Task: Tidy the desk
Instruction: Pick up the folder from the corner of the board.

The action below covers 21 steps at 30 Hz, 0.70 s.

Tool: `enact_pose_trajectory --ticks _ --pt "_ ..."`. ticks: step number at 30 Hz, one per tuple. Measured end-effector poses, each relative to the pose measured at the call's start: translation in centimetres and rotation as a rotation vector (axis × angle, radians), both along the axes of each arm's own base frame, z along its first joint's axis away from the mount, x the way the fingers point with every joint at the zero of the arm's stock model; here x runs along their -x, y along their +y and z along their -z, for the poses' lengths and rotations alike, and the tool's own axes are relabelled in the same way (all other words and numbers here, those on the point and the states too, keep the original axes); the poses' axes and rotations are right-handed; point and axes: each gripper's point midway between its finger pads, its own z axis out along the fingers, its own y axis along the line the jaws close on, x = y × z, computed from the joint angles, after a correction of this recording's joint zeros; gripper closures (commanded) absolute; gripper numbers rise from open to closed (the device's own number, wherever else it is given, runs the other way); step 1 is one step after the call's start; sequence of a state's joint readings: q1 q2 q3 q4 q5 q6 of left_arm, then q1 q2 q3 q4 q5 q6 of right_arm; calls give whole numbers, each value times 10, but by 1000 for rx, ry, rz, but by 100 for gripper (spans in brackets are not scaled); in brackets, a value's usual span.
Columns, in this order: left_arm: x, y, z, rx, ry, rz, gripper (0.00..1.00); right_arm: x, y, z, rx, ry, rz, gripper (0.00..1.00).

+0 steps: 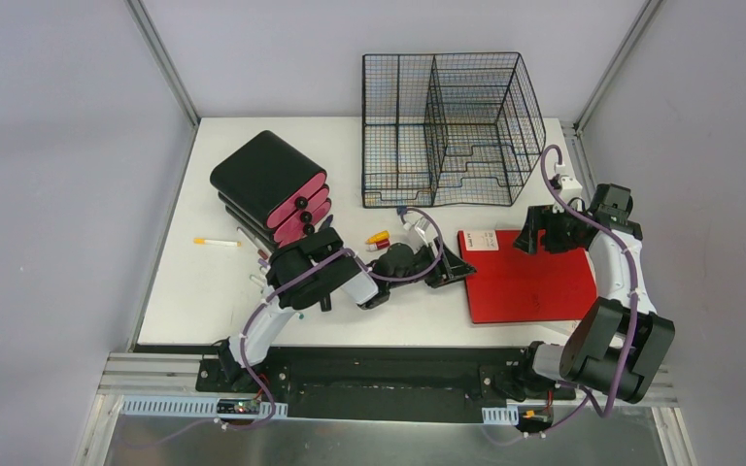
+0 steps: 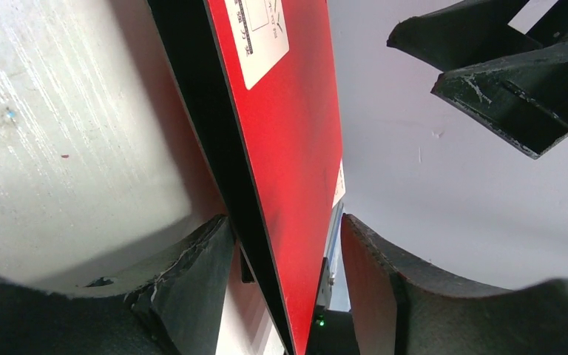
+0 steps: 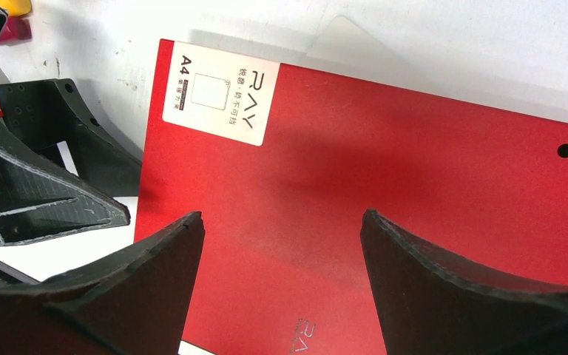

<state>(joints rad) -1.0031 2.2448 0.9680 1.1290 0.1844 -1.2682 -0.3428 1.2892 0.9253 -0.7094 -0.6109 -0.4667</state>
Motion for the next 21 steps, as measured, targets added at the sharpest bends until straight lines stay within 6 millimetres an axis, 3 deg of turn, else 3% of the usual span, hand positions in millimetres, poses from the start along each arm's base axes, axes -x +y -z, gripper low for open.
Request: enact_pose_trajectory --ticks 9,21 --pt "0 -1 10 -38 12 -25 58 0 0 0 -1 -2 -4 20" --pt "1 3 13 -79 20 -74 51 0 1 0 -1 -4 -6 20"
